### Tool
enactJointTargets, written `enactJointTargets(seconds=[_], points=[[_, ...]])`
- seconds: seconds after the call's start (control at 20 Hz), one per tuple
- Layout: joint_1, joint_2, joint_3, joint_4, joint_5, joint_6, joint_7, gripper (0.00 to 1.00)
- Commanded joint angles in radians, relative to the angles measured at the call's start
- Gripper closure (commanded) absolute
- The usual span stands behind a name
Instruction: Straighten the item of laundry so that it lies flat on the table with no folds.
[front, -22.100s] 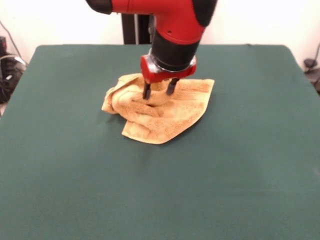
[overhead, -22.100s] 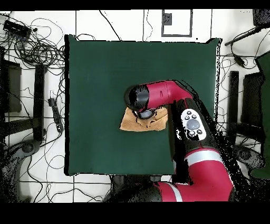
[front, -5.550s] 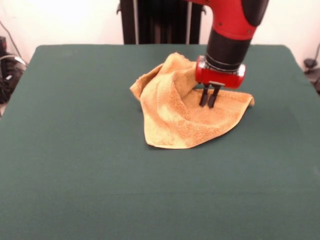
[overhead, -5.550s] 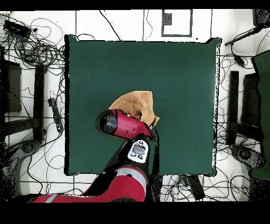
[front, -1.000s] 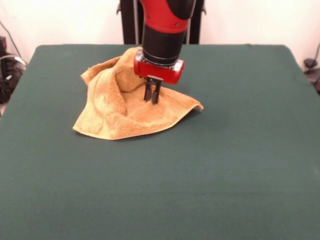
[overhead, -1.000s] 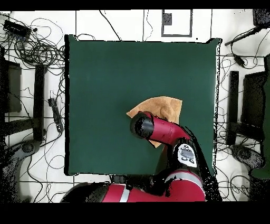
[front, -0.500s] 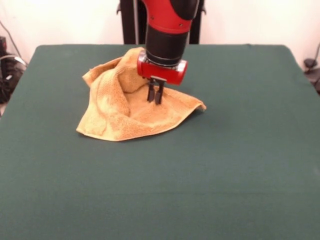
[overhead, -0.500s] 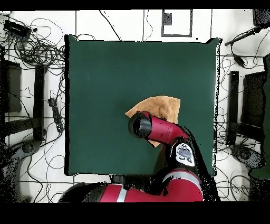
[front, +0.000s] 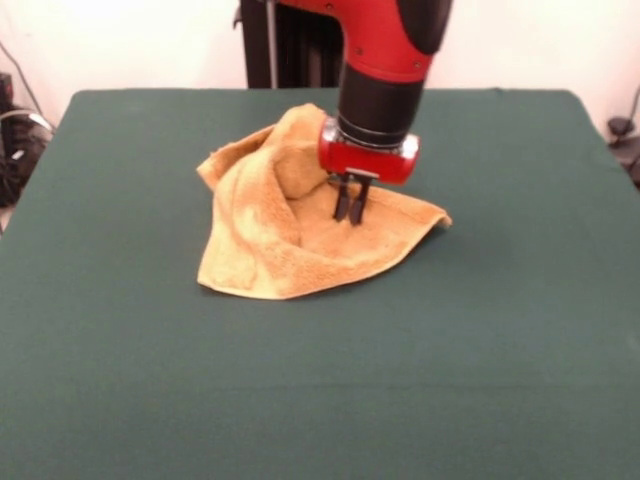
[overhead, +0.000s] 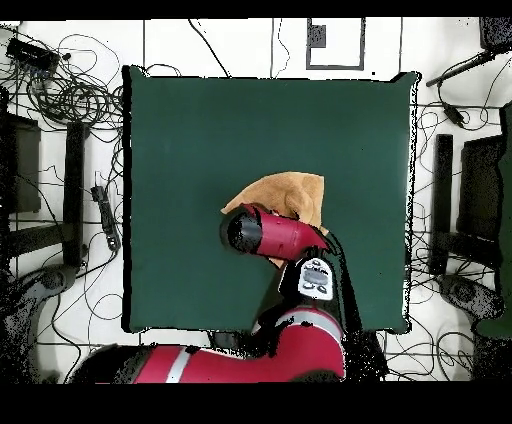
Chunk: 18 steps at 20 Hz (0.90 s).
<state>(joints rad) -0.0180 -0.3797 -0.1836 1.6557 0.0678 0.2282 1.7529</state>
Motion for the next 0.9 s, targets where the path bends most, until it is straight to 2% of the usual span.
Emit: enactJointTargets(seconds=[0.05,0.9], points=[[0.073,0.077,0.07,-0.101,0.106,0.049,0.239,1.0],[0.149,0.077,0.008,-0.137,0.205,0.136,0.267,1.0]])
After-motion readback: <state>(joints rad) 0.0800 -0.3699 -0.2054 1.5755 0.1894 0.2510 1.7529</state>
